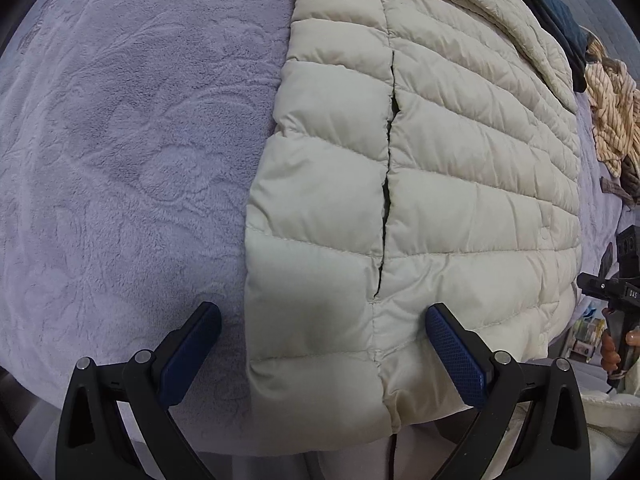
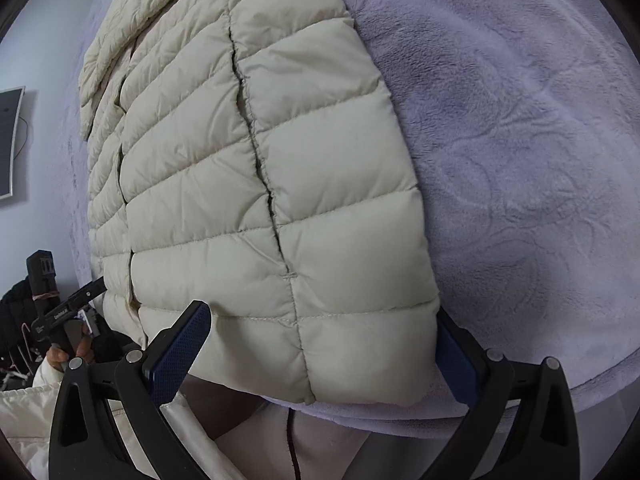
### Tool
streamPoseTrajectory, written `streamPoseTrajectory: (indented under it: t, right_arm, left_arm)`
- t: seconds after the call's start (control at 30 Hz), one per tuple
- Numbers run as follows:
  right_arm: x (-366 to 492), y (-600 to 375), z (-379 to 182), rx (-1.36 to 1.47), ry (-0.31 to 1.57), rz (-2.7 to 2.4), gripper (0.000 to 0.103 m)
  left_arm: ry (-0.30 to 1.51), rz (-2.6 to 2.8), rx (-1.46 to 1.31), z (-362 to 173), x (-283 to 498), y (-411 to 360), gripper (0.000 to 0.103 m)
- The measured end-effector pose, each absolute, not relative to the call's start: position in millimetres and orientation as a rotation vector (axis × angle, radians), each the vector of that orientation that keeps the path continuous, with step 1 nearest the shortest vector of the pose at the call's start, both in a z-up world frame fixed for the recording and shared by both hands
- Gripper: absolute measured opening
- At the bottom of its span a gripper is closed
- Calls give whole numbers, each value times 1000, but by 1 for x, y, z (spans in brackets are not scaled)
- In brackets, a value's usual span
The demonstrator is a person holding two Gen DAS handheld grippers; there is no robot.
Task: Fold large clothes
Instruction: 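Move both tools to the jacket hem, then grasp the cream jacket hem with the left tool while the right tool grasps it too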
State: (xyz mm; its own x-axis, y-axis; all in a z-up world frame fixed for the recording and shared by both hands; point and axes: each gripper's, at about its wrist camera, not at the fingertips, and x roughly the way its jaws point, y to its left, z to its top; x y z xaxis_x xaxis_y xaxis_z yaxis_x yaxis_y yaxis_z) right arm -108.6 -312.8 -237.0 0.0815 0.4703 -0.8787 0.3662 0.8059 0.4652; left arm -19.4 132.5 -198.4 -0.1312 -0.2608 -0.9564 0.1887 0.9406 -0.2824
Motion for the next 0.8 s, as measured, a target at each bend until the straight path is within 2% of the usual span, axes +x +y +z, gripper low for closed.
streamPoseTrajectory:
  t: [0.3, 0.33, 0.37, 0.4, 0.43, 0.47, 0.5, 0.53, 0.6, 0.8]
  right_arm:
    - [-102, -302, -217, 910, 1378, 253, 103]
    - [-99, -303, -214, 930, 1367, 251, 103]
    - [-99, -304, -212, 946, 1356, 246, 100]
    - [-99, -307, -211, 964, 1348, 246, 96]
    - [-99, -308, -211, 982, 1347, 241, 77]
    - [-99, -309, -212, 995, 1357, 229, 42]
    - [-98, -309, -214, 998, 1376, 212, 23]
    - [-97, -309, -215, 986, 1388, 204, 15]
    - [-93, -307, -211, 968, 1374, 232, 14]
    - [-84, -309, -174, 992, 1254, 340, 13]
  left_arm:
    - [1676, -474, -64, -189, -20, 72, 102]
    - [1672, -485, -58, -189, -22, 66, 98]
    - [1672, -492, -50, -188, -23, 62, 79]
    - [1678, -490, -35, -187, -24, 58, 58]
    - [1680, -485, -32, -187, -23, 56, 50]
    - [1676, -487, -46, -189, -21, 56, 32]
    - [1674, -498, -72, -190, -19, 57, 20]
    - [1670, -503, -95, -188, -17, 57, 19]
    - [1653, -521, -122, -179, -13, 56, 12]
    - [1536, -590, -252, -135, 14, 69, 12]
